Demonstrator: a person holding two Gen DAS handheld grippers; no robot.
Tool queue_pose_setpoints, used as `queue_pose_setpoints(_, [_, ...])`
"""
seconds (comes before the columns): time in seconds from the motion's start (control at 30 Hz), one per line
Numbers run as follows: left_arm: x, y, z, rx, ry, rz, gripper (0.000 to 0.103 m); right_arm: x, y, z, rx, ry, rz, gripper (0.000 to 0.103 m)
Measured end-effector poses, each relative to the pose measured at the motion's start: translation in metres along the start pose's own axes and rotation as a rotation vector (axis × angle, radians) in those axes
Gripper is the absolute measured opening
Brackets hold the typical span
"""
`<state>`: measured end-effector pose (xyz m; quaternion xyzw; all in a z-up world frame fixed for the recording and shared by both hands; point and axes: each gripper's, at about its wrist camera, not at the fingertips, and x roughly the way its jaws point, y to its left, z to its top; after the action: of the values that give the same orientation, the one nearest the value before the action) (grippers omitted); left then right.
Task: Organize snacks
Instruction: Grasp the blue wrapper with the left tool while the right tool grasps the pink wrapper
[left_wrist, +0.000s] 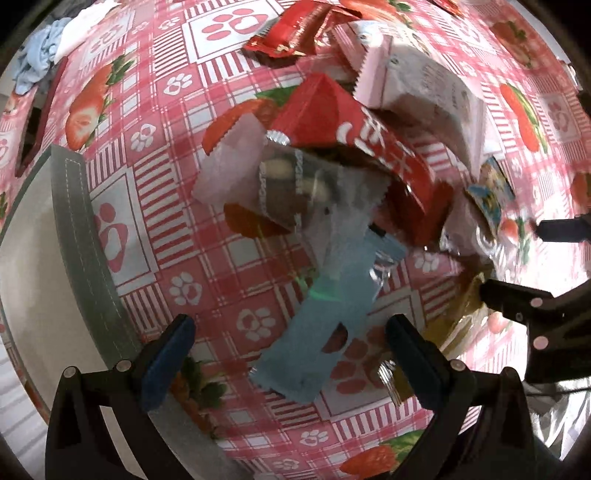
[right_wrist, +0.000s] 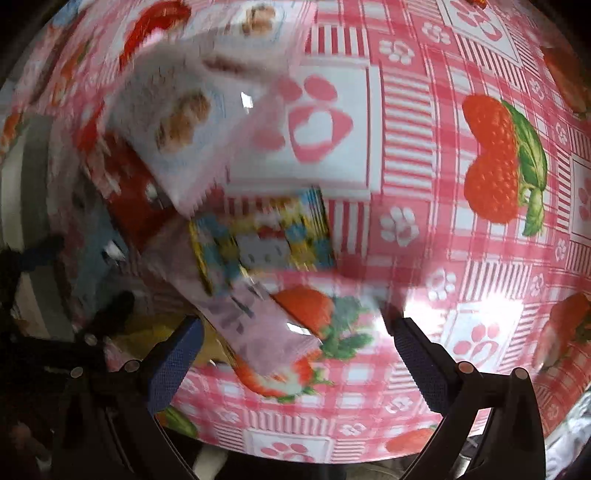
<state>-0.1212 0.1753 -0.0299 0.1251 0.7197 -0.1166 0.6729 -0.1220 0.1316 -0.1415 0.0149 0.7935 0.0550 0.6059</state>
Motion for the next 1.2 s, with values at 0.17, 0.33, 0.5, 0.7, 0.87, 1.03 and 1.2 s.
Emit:
queue_pose_setpoints(0.17, [0.002, -0.012, -0.022, -0.01, 0.0, -0.01, 0.103, 0.0, 0.006, -0.011, -0.009, 0.043, -0.07, 0.103])
queue_pose_setpoints(0.33, [-0.009, -0.003, -0.026, -0.01, -0.007, 0.016, 0.103, -0.018, 0.027, 0.006, -0.039, 0.007, -0.065, 0.103])
queue_pose_setpoints(0.5, [-0.005, -0.001, -0.025, -0.013, 0.002, 0.004, 0.103, -0.032, 0.06, 0.054, -0.058, -0.022, -0.076, 0.103])
queue_pose_setpoints(0.7, [-0.004, 0.005, -0.021, -0.032, 0.004, 0.0, 0.103, -0.053, 0.052, 0.09, 0.115, -0.042, -0.022, 0.103])
queue_pose_setpoints(0.87, [-0.012, -0.008, -0.016, -0.023, 0.002, 0.002, 0.103, -0.064, 0.05, 0.103, 0.183, -0.02, -0.034, 0.103])
queue_pose_setpoints(1.03, [-0.011, -0.014, -0.013, -0.025, 0.013, 0.0, 0.103, -0.075, 0.11, 0.109, 0.05, -0.044, -0.059, 0.103])
queue_pose_setpoints(1.2, [-0.01, -0.018, -0.01, -0.021, 0.003, -0.001, 0.103, -0.084, 0.151, 0.124, -0.109, -0.076, -0.093, 0.103])
